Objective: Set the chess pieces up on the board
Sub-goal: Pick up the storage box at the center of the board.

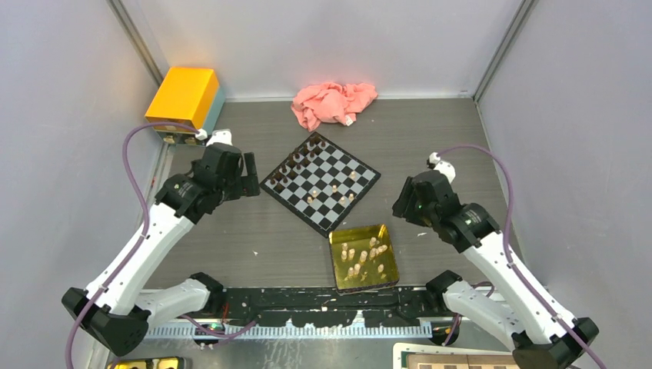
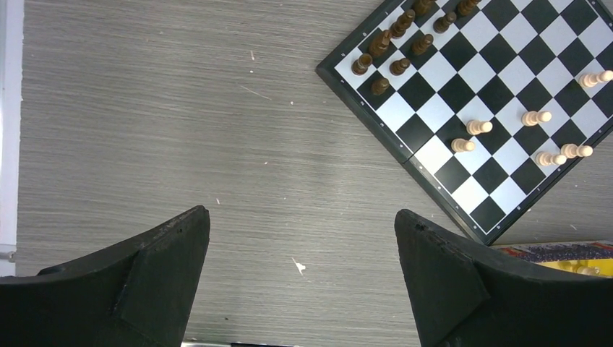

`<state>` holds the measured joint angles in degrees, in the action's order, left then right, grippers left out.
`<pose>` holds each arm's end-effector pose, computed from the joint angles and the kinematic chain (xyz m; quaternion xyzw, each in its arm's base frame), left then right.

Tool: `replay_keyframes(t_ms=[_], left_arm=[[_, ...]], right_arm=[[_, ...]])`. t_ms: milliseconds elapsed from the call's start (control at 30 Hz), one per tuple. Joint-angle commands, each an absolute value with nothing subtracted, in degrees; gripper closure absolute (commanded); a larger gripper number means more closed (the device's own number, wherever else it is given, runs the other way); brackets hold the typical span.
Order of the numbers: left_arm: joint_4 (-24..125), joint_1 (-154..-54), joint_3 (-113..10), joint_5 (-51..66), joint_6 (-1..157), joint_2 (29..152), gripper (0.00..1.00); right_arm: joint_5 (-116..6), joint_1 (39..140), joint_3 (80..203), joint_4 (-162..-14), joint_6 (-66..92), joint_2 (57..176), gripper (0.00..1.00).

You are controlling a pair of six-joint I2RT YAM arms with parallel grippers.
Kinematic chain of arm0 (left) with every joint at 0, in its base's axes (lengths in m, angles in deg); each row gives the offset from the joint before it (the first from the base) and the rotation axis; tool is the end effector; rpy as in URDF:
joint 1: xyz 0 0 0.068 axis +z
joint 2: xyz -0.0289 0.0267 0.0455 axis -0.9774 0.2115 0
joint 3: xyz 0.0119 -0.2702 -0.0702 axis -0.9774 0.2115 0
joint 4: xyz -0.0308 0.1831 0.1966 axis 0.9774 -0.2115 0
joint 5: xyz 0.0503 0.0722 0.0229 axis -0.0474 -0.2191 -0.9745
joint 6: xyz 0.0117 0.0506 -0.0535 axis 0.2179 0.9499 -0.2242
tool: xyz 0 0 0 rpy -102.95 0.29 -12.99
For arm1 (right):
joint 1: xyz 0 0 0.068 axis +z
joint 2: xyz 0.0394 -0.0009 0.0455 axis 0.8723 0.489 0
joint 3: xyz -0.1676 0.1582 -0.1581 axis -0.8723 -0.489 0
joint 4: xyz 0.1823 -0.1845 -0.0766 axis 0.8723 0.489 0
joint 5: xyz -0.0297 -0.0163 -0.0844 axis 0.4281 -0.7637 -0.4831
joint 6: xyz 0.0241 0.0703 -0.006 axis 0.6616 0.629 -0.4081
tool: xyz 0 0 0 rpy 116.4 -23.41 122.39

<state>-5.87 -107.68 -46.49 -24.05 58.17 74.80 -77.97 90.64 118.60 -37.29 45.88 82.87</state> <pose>0.2016 -0.0871 0.3425 -0.0857 0.9106 -0.0202 0.4039 0.1620 0.0736 0.2996 0.1298 0.9102 0.1083 0.3780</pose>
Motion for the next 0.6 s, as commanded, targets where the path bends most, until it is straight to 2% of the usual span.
replay_keyframes(t_ms=[0, 567], left_arm=[[-5.1, -107.9, -48.2, -23.4, 56.9, 74.7, 0.00], [0.0, -107.9, -43.3, -20.4, 54.7, 74.8, 0.00]], right_arm=[[-72.1, 92.3, 114.5, -37.6, 49.0, 84.0, 0.44], [-72.9, 96.3, 106.7, -42.8, 50.4, 91.8, 0.43]])
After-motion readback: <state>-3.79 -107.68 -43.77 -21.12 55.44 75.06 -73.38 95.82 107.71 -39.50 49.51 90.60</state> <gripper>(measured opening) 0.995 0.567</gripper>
